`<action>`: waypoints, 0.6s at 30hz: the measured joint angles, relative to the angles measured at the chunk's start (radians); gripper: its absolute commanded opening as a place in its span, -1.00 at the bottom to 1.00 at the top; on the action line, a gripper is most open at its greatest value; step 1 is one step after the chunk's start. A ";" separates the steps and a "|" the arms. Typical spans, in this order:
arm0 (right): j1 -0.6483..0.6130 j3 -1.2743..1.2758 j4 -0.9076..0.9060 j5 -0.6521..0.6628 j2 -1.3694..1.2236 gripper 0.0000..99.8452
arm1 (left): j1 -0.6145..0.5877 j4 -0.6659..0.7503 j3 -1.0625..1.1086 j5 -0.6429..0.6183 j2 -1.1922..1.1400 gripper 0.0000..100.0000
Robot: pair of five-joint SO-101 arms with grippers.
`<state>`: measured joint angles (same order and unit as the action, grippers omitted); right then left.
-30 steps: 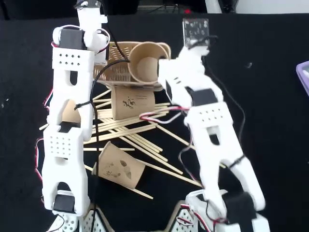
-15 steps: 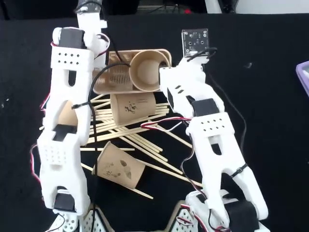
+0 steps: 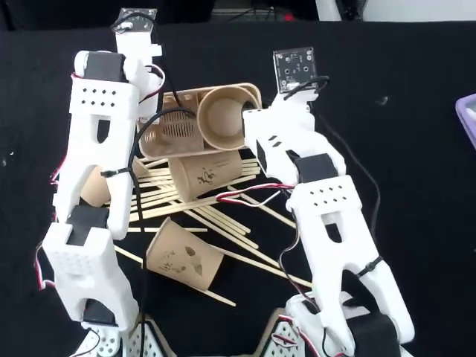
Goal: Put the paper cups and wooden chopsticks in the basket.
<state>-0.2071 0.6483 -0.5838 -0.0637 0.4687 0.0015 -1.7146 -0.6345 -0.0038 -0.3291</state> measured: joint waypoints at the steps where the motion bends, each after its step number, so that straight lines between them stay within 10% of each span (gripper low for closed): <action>1: -0.002 0.000 -0.028 0.000 0.018 -0.98 | 0.000 -0.003 0.000 0.000 0.002 -0.94; 18: -0.011 0.012 -0.080 0.006 0.135 -0.98 | -0.002 -0.017 -0.002 -0.006 0.008 -0.93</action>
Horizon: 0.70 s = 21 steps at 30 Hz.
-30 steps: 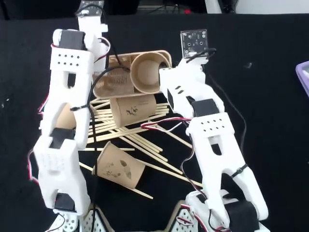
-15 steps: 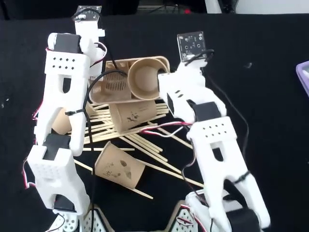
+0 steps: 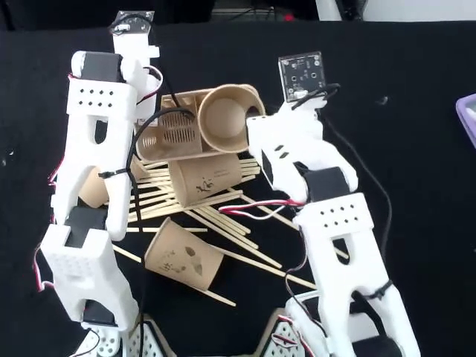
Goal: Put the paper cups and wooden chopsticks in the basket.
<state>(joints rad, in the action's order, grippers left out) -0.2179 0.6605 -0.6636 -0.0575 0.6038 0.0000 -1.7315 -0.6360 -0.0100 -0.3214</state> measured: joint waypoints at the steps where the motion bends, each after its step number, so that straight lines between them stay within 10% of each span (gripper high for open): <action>1: 0.000 0.009 0.025 0.000 -0.008 -0.98 | -0.005 0.003 -0.009 -0.002 -0.002 -0.93; 21: 0.005 -0.089 0.262 -0.003 -0.247 -0.60 | -0.040 0.226 -0.054 -0.051 -0.014 -0.67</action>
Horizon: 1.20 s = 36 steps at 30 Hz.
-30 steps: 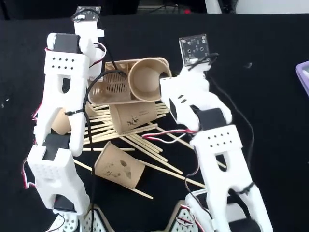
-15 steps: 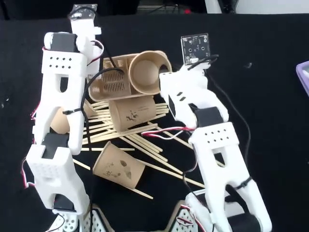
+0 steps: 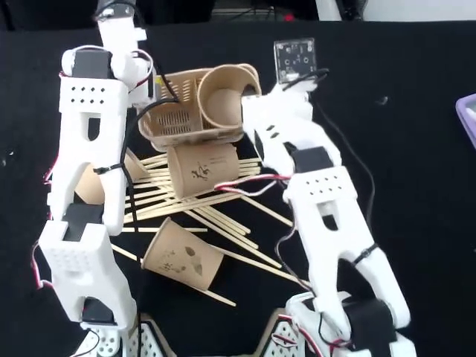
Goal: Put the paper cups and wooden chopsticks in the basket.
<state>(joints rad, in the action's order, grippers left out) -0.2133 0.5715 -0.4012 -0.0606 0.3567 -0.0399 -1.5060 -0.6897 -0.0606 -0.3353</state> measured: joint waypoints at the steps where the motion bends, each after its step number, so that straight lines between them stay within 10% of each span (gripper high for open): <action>1: 0.000 -0.020 0.000 0.000 -0.011 -0.60 | 0.000 0.012 0.000 -0.003 0.000 -0.67; 18: 0.002 -0.244 -0.002 0.000 -0.064 -0.60 | -0.002 0.110 -0.164 -0.071 -0.002 -0.67; 36: 0.034 -0.365 -0.574 0.032 0.158 -0.60 | -0.083 -0.250 -0.466 -0.077 0.000 -0.67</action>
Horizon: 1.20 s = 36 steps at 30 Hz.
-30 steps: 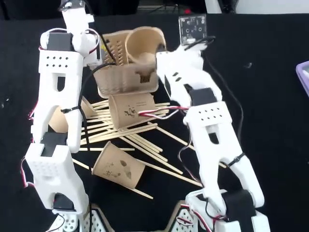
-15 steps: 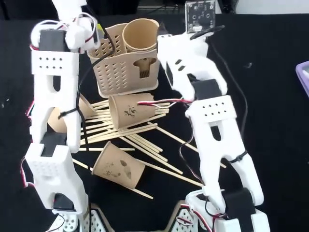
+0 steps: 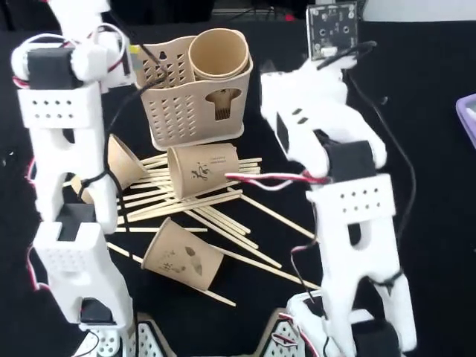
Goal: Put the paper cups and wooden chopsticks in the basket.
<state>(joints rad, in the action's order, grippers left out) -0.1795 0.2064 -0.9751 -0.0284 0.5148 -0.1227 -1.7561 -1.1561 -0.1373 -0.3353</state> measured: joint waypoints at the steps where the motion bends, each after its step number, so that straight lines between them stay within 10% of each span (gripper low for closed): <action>1: -0.002 0.000 -0.040 0.012 0.012 -0.60 | -0.017 -0.003 0.000 -0.002 0.005 -0.67; 12: -0.258 0.192 -0.249 0.097 0.103 -0.60 | -0.091 0.026 0.652 0.080 0.569 -0.67; 24: -0.431 0.690 0.285 0.133 0.130 -0.60 | -0.422 0.476 1.783 0.163 1.085 -0.67; 36: -0.525 0.701 0.450 -0.003 0.115 -0.58 | -0.451 0.532 2.108 0.135 1.436 -0.67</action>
<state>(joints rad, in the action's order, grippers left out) -0.7043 0.9076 -0.5255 -0.0315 0.6299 -0.5738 -1.2236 0.9521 -0.0023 1.1009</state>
